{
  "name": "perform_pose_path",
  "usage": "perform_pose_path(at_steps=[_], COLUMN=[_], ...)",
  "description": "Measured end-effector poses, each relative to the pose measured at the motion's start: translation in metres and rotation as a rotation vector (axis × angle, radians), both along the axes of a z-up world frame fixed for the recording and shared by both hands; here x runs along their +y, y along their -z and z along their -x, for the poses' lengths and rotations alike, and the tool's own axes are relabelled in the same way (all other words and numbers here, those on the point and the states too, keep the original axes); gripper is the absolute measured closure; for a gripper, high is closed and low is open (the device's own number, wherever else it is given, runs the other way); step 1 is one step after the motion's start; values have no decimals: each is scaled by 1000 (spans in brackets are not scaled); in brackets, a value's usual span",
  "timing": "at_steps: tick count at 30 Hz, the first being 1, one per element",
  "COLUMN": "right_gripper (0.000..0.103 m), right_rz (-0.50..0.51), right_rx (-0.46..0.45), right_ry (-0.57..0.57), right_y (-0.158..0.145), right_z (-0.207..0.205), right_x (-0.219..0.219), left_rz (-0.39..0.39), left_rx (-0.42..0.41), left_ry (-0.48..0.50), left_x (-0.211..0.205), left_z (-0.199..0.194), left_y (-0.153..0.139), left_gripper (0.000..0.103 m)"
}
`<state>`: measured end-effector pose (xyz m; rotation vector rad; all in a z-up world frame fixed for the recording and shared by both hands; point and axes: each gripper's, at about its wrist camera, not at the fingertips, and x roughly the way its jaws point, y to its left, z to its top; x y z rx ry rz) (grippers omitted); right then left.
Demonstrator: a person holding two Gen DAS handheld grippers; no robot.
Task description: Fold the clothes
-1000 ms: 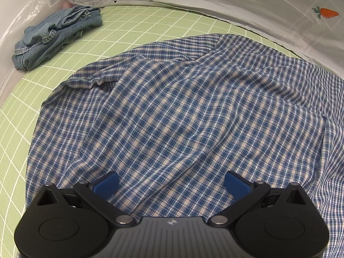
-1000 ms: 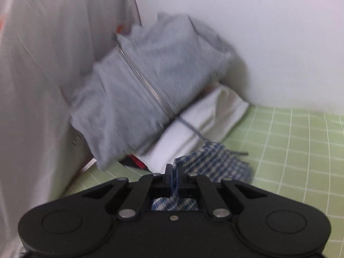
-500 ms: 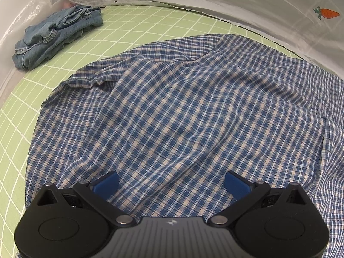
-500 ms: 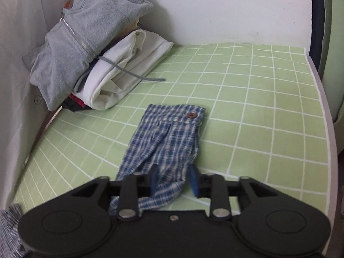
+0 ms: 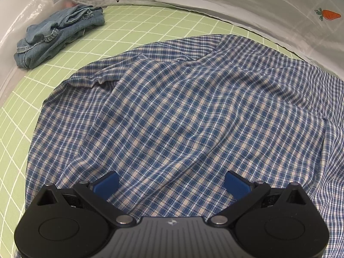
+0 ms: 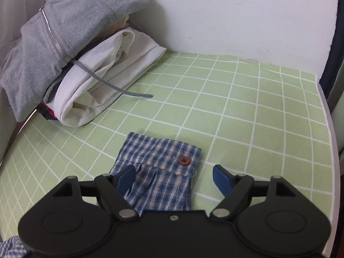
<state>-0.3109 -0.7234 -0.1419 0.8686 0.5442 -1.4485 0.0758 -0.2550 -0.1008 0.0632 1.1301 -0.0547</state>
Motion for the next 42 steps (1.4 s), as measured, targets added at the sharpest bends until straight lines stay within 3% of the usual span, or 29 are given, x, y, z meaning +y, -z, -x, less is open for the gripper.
perform_pose_path(at_steps=[2, 3, 4, 5, 8, 11, 17, 20, 23, 26, 28, 29, 31, 33, 37, 42], right_gripper=[24, 37, 72, 83, 84, 85, 86, 86, 86, 81, 62, 56, 24, 19, 11, 11], right_rz=[-27, -15, 1, 5, 45, 155, 461, 533, 397, 190, 107, 111, 141, 179, 234, 157], right_rx=[-21, -29, -50, -67, -115, -162, -478, -475, -312, -98, 21, 42, 90, 138, 99, -65], right_ry=[10, 7, -13, -32, -91, -135, 11, 85, 144, 193, 201, 194, 169, 108, -136, -384], right_y=[4, 4, 4, 4, -2, -29, -109, -117, -77, -30, -16, -16, -22, -32, -54, -54], right_z=[0, -1, -3, -5, -17, -26, 26, 57, 72, 76, 68, 64, 46, 22, -45, -146], right_x=[-9, -11, -12, -14, -23, -36, -41, -25, -28, -36, -34, -30, -22, -16, -8, 3], left_rz=[0, 0, 0, 0, 0, 0, 1, 1, 1, 1, 0, 0, -2, -6, -14, -6], left_rx=[2, 2, 2, 2, 5, 7, 7, 2, 3, 9, 16, 21, 41, 83, 64, -18], left_ry=[0, -1, -2, -3, -4, -4, -6, -11, -9, -6, -5, -4, 5, 27, 58, 43], left_x=[0, 0, 0, -1, -1, -1, 0, 0, 1, 2, 3, 3, 3, 2, 5, 14], left_z=[0, -1, -1, -1, -1, -1, -2, -1, -1, -3, -4, -4, -6, -10, -13, -34], left_y=[0, 1, 1, 1, 1, 0, 1, 1, 3, 4, 5, 6, 7, 5, -9, -35], left_gripper=[0, 0, 0, 0, 0, 0, 0, 0, 0, 0, 0, 0, 0, 0, 0, 0])
